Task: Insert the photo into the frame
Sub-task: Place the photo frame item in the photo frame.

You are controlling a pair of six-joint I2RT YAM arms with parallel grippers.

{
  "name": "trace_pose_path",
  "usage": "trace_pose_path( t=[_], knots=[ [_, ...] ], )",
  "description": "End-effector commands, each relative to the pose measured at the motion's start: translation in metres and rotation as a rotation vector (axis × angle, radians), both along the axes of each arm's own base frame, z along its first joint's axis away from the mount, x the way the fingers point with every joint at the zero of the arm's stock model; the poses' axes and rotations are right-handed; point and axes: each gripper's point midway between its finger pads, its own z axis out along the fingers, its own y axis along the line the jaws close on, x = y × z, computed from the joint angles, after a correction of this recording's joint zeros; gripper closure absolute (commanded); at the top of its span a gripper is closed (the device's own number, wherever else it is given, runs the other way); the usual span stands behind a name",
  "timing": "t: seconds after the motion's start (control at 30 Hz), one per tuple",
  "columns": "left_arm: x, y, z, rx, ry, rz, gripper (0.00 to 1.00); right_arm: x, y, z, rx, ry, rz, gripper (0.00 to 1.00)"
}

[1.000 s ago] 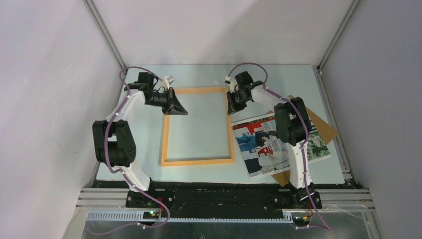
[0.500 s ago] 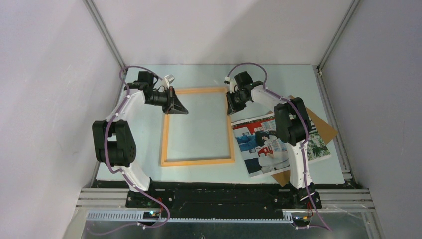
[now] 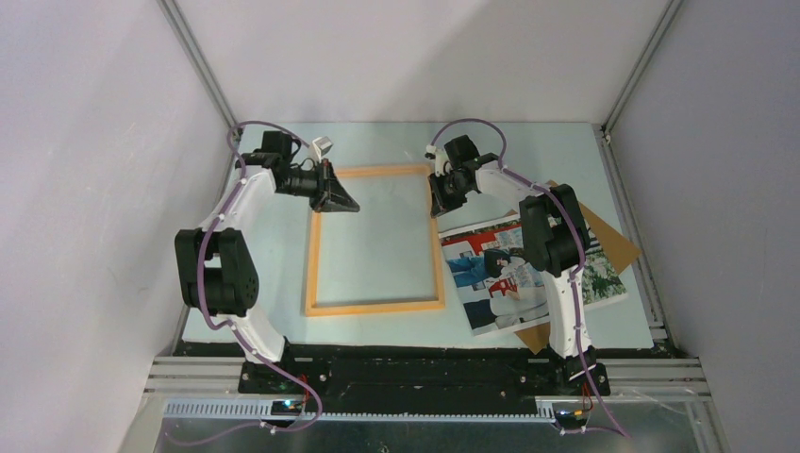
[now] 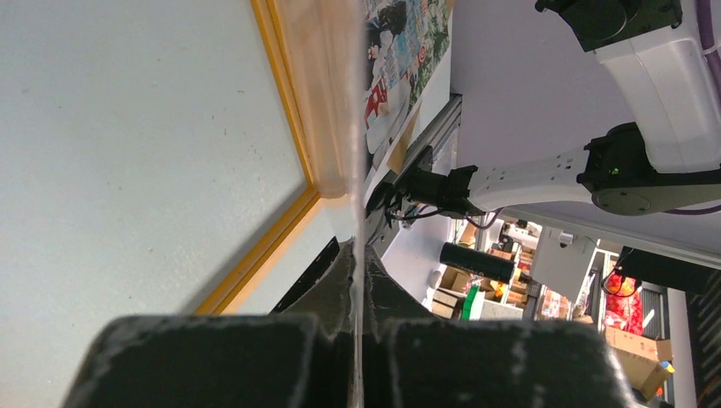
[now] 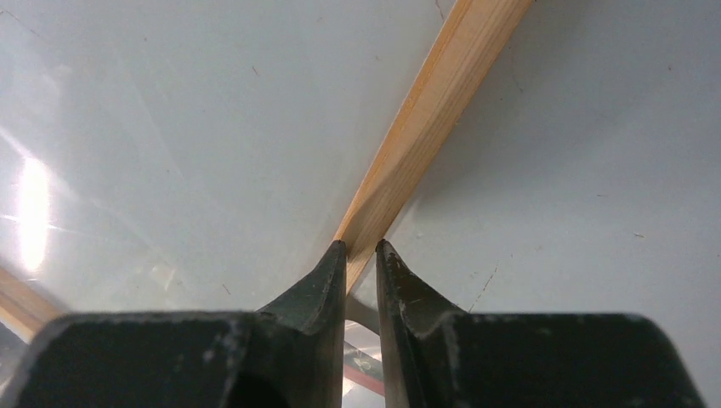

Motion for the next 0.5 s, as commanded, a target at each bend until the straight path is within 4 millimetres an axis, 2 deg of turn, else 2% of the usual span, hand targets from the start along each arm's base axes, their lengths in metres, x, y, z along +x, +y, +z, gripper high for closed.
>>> trace_pose_path(
  t=[0.0,0.27,0.47],
  knots=[
    [-0.008,-0.009,0.017,-0.054,0.002,-0.034,1.0,-0.011,0.003,-0.016,-0.06,0.003,0.049,0.8],
    [-0.012,-0.005,-0.001,-0.009,0.008,-0.036,1.0,-0.012,0.002,-0.014,-0.061,0.001,0.049,0.8],
    [-0.007,0.0,-0.012,0.05,-0.029,-0.04,1.0,-0.013,0.002,-0.014,-0.063,-0.001,0.051,0.8]
  ],
)
